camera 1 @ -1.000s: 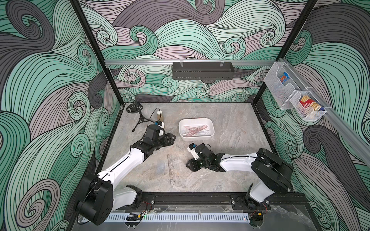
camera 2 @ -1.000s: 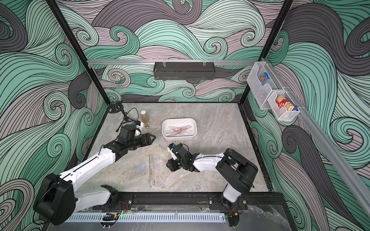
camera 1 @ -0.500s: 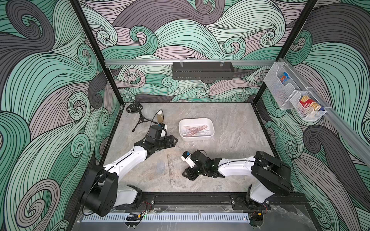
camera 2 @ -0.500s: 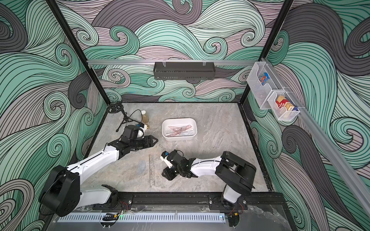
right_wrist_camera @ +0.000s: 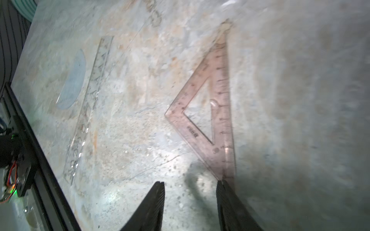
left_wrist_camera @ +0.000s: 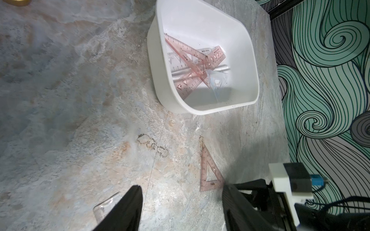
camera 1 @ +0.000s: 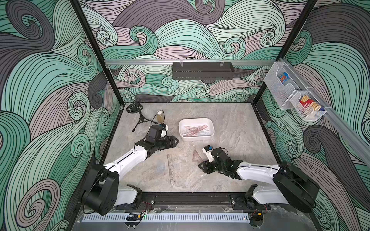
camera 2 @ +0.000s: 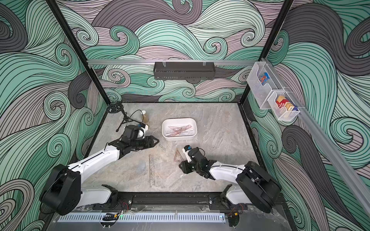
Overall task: Put the scattered rulers into the storage box
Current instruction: Move the ruler to the center of the board.
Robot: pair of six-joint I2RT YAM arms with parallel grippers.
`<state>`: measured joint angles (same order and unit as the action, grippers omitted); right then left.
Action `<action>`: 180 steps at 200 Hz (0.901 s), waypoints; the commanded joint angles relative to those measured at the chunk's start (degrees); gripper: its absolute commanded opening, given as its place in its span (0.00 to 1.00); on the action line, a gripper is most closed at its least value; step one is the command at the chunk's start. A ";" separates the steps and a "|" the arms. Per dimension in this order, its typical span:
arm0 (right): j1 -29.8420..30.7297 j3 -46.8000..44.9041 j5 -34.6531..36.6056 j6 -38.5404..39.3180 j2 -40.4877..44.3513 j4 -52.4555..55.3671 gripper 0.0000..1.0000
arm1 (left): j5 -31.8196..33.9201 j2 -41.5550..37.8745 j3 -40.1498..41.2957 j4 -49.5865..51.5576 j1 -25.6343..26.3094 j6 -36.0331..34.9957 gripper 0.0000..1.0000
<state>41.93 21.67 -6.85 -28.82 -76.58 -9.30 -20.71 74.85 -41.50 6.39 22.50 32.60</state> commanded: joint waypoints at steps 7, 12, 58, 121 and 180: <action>-3.86 1.69 -1.02 2.50 -0.76 3.49 0.47 | -1.79 0.07 0.09 -0.51 -0.37 -0.53 0.67; -4.35 2.52 -1.42 3.08 -1.24 3.50 0.47 | -1.79 -0.07 0.25 -0.49 -0.40 -0.58 0.67; -7.82 10.83 -2.61 9.28 -11.12 3.50 0.48 | -2.03 -0.67 1.23 -0.55 -0.35 -0.64 0.67; -8.05 16.21 -4.01 12.23 -6.68 9.97 0.47 | -2.89 -0.88 2.01 -0.48 -0.40 -0.66 0.67; -9.80 24.52 -6.86 15.81 -21.85 6.79 0.43 | -3.64 -0.54 2.12 -1.13 -0.28 -0.27 0.66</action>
<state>32.40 45.50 -11.09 -14.83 -94.39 -2.15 -23.55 74.78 -38.98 5.54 22.52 32.62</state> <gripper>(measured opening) 0.429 0.665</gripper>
